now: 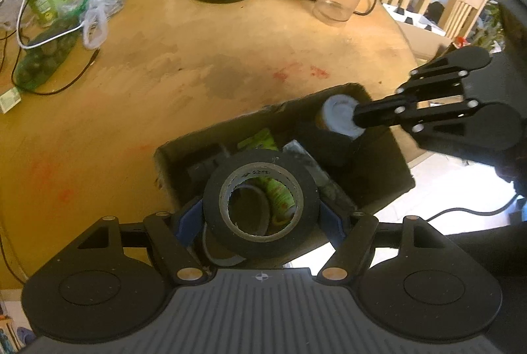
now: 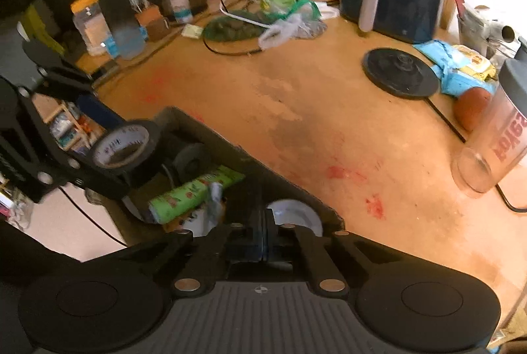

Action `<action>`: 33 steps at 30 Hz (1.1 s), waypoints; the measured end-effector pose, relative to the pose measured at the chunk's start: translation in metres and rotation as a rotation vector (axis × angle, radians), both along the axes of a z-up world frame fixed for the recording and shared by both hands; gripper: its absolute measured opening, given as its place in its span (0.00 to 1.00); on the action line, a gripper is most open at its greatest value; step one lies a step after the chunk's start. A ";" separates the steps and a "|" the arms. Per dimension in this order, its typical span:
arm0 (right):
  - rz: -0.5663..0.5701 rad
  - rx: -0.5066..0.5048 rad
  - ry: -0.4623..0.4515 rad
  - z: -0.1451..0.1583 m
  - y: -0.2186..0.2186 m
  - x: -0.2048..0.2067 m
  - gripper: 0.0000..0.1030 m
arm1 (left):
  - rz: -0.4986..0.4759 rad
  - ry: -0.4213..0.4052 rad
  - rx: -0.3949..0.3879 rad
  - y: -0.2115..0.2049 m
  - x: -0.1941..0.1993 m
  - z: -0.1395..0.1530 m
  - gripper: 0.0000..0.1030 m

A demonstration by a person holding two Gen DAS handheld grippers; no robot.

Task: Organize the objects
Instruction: 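Carry the tape roll to the box with the left gripper while the right carries the block there, then release the tape roll into the box with the left gripper while the right releases the block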

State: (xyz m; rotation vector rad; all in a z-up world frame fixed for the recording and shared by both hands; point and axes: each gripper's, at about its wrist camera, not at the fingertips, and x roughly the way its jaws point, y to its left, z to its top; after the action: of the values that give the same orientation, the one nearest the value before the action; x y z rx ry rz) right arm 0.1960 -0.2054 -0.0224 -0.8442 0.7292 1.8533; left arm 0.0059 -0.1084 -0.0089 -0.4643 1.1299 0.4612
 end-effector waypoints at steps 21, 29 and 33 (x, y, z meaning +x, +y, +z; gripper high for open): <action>0.009 -0.114 0.139 0.010 -0.009 -0.003 0.70 | 0.106 0.007 0.056 0.002 -0.005 0.010 0.86; -0.076 -0.156 0.041 0.020 -0.008 -0.015 1.00 | 0.205 0.070 0.163 0.006 -0.005 0.013 1.00; -0.145 -0.204 0.003 0.021 -0.005 -0.016 1.00 | 0.222 0.110 0.176 0.007 -0.005 0.013 1.00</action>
State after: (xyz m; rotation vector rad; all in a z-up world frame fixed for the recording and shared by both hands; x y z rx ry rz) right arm 0.1800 -0.2105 -0.0015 -0.8928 0.9677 1.6709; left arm 0.0013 -0.1014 0.0040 -0.4158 1.1364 0.7816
